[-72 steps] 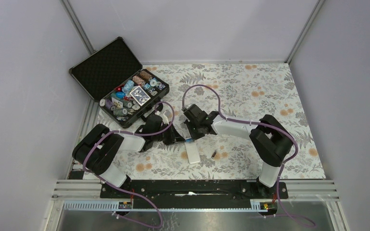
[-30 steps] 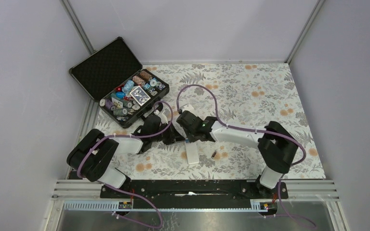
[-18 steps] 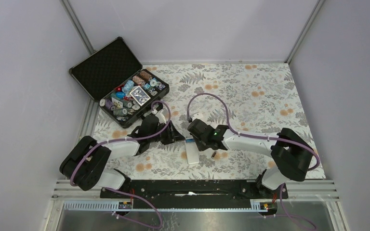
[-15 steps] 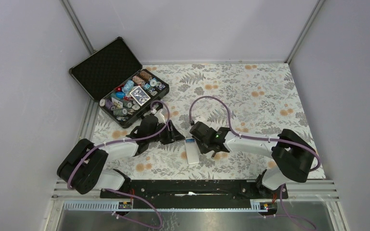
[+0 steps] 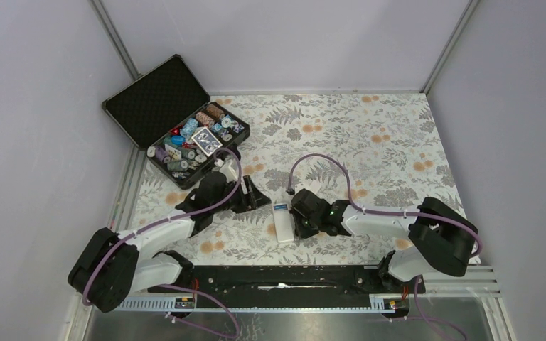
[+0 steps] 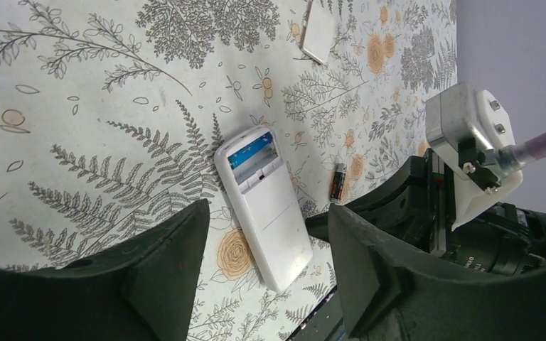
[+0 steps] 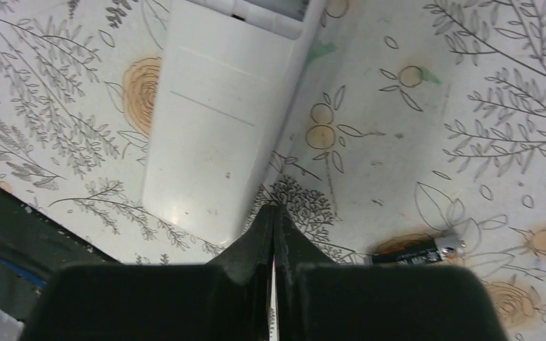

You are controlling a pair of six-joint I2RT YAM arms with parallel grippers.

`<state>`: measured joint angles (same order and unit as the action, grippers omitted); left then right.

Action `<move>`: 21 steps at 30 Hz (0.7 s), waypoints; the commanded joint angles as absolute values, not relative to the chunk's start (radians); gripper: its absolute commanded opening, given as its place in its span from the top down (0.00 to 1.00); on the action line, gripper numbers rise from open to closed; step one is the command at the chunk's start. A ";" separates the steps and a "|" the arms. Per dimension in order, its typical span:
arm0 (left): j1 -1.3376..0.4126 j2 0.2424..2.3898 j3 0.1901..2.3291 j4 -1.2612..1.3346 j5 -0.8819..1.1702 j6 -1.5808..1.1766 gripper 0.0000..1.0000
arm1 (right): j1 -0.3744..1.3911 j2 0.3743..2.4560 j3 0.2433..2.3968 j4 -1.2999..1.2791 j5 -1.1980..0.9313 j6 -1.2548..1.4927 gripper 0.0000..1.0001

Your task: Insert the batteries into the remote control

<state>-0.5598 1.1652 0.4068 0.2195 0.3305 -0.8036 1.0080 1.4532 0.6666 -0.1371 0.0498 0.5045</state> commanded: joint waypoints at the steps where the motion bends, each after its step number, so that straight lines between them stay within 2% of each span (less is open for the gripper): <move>1: -0.561 1.119 0.383 0.214 0.294 -0.790 0.33 | 1.029 1.482 0.658 -0.045 -0.032 0.548 1.00; 6: -0.561 1.089 0.371 0.190 0.274 -0.790 0.25 | 1.057 1.554 0.707 -0.011 -0.074 0.551 1.00; 13: -0.560 1.002 0.356 0.137 0.191 -0.790 0.01 | 1.075 1.648 0.806 0.028 -0.083 0.567 1.00; 21: -0.557 0.899 0.345 0.049 0.098 -0.798 0.01 | 1.076 1.726 0.909 0.039 -0.024 0.598 1.00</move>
